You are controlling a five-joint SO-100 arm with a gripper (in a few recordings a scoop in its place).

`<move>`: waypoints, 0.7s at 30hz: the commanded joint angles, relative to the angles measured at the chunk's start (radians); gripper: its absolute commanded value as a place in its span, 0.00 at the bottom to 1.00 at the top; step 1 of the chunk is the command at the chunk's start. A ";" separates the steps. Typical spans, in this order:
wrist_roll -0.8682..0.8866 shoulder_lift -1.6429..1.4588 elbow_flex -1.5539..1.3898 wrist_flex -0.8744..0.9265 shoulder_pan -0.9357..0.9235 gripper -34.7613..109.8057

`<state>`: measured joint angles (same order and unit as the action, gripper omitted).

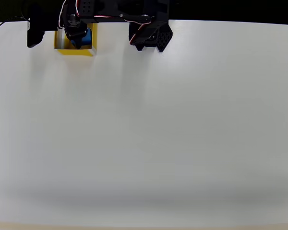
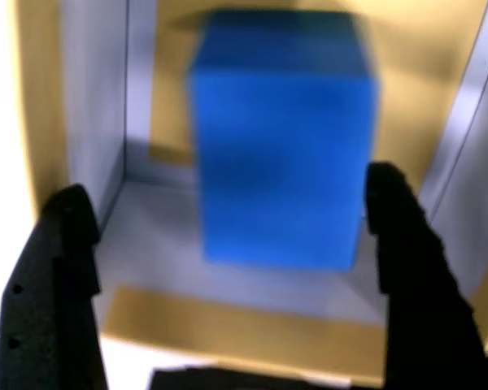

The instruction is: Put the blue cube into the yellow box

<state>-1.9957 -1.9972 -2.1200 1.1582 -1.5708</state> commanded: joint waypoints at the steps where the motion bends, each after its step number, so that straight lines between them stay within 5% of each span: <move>1: -0.077 -0.167 0.117 0.110 -0.017 0.45; 11: -0.178 -0.377 0.138 0.250 0.143 0.25; 21: 0.015 -0.586 -0.026 0.147 0.704 0.24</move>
<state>-2.0295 -2.4697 -2.1123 1.3606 -1.0692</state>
